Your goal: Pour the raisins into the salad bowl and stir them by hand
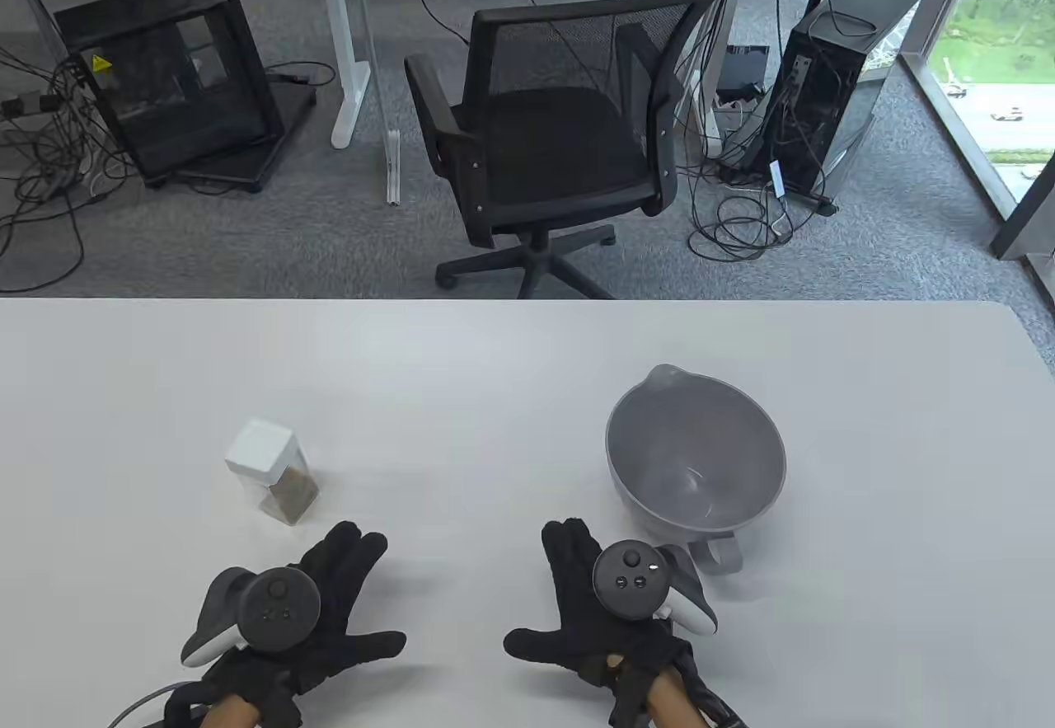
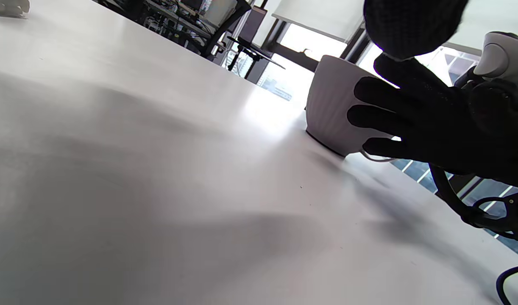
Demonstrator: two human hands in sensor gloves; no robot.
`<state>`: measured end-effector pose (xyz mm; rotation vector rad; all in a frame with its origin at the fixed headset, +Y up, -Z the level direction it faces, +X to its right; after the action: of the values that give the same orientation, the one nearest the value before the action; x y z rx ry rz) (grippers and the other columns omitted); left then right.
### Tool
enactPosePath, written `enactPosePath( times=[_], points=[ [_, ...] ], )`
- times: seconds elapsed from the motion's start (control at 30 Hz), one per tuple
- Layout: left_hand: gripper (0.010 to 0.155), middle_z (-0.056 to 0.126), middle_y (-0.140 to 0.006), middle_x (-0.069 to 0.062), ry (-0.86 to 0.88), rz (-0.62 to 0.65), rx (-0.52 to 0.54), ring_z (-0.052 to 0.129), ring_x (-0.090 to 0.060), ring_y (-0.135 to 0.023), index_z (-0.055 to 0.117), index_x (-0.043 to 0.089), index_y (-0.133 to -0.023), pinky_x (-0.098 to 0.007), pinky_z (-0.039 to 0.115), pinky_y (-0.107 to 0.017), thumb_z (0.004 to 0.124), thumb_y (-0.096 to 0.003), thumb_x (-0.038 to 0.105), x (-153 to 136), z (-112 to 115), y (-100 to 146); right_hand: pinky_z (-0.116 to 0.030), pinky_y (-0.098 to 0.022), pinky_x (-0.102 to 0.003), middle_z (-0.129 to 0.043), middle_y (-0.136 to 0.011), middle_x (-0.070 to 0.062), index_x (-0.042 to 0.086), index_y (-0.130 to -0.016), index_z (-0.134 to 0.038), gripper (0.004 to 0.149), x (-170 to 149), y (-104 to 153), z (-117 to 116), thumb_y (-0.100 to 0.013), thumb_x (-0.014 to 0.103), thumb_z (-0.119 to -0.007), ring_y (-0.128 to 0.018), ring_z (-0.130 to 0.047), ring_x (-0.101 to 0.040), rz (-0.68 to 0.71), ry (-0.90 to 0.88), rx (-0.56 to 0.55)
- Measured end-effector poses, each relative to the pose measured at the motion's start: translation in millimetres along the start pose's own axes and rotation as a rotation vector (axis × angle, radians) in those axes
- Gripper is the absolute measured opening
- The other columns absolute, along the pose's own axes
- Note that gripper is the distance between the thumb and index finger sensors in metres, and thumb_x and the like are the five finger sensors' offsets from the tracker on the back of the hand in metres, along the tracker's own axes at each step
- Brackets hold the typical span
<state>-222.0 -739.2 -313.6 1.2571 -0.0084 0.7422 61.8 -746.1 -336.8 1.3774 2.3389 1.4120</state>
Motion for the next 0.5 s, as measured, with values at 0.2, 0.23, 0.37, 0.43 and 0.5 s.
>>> enactPosePath(
  times=[0.2, 0.23, 0.37, 0.43, 0.5],
  points=[
    [0.107, 0.009, -0.115, -0.035, 0.024, -0.014, 0.034, 0.030, -0.067, -0.102, 0.010, 0.014, -0.115, -0.091, 0.034, -0.060, 0.076, -0.0508, 0.068, -4.2, -4.8, 4.3, -0.012, -0.050, -0.087, 0.023, -0.098, -0.031, 0.015, -0.097, 0.018, 0.109, 1.8, 2.1, 1.7, -0.051, 0.066, -0.067, -0.091, 0.004, -0.063, 0.005, 0.010, -0.014],
    [0.107, 0.009, -0.115, -0.036, 0.027, -0.015, 0.043, 0.030, -0.067, -0.102, 0.010, 0.013, -0.115, -0.091, 0.034, -0.060, 0.076, -0.0508, 0.068, -4.7, -6.1, 4.9, -0.013, -0.050, -0.087, 0.023, -0.098, -0.031, 0.015, -0.097, 0.018, 0.109, 2.3, 2.4, 2.1, -0.051, 0.066, -0.067, -0.091, 0.004, -0.063, 0.006, 0.012, -0.017],
    [0.113, -0.007, -0.108, -0.038, 0.007, -0.044, 0.100, 0.015, -0.068, -0.099, 0.000, 0.010, -0.112, -0.091, 0.026, -0.059, 0.077, -0.0512, 0.067, -9.9, -13.2, 7.4, -0.013, -0.050, -0.087, 0.023, -0.098, -0.031, 0.015, -0.097, 0.018, 0.109, 4.2, 3.4, 3.0, -0.051, 0.066, -0.067, -0.091, 0.004, -0.063, 0.012, 0.023, -0.026],
    [0.119, -0.028, -0.097, -0.036, -0.022, -0.124, 0.156, -0.002, -0.069, -0.095, -0.022, 0.022, -0.099, -0.094, 0.018, -0.054, 0.079, -0.0518, 0.064, -19.2, -24.0, 11.4, -0.012, -0.050, -0.086, 0.023, -0.098, -0.031, 0.015, -0.097, 0.018, 0.109, 3.8, 3.3, 3.2, -0.051, 0.066, -0.067, -0.091, 0.004, -0.063, 0.009, 0.025, -0.027],
    [0.125, -0.029, -0.094, -0.040, -0.027, -0.239, 0.280, -0.001, -0.070, -0.094, -0.029, 0.020, -0.093, -0.094, 0.021, -0.053, 0.080, -0.0508, 0.065, -34.6, -45.1, 20.1, -0.012, -0.050, -0.086, 0.023, -0.098, -0.031, 0.015, -0.097, 0.018, 0.109, 3.2, 3.0, 3.2, -0.051, 0.066, -0.067, -0.091, 0.005, -0.063, 0.006, 0.024, -0.025]
  ],
)
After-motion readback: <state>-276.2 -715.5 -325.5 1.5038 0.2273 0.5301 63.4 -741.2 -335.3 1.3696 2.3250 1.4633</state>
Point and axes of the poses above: the tracker on the back of each hand, its own x axis roughly to the thumb side, its own y axis roughly from the fingertips to the wrist, z = x × y, the point moved 5 cm from there along -y, roughly from the wrist to the fingertips
